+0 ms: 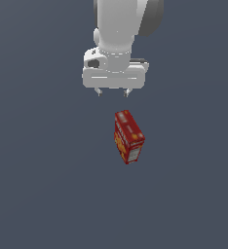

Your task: Pick up the object and move it to a goal position.

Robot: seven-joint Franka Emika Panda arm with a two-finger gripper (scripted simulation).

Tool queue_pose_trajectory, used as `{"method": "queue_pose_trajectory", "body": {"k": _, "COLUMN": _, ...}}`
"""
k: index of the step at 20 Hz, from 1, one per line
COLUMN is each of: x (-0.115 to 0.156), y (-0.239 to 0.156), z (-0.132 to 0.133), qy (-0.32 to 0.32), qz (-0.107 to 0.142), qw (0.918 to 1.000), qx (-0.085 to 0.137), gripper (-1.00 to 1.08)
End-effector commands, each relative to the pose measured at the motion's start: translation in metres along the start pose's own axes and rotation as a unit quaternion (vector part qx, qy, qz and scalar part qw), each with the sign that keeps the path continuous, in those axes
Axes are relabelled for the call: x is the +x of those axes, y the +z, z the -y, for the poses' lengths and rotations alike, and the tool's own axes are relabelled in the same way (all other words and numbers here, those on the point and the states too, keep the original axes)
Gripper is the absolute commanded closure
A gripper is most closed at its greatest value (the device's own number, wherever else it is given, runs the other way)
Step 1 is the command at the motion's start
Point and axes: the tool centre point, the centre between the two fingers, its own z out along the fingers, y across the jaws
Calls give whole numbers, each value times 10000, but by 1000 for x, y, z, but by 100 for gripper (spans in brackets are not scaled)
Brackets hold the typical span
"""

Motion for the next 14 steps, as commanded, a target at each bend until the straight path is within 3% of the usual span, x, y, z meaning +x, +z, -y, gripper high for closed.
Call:
{"method": "queue_pose_trajectory", "body": {"k": 1, "x": 0, "y": 0, "z": 0, "qy": 0, "qz": 0, "qw": 10000, "qx": 0, "gripper": -92}}
{"method": "queue_pose_trajectory", "body": {"k": 14, "x": 10, "y": -6, "z": 7, "qy": -91, "qz": -124, "qw": 9998, "qx": -121, "gripper": -92}}
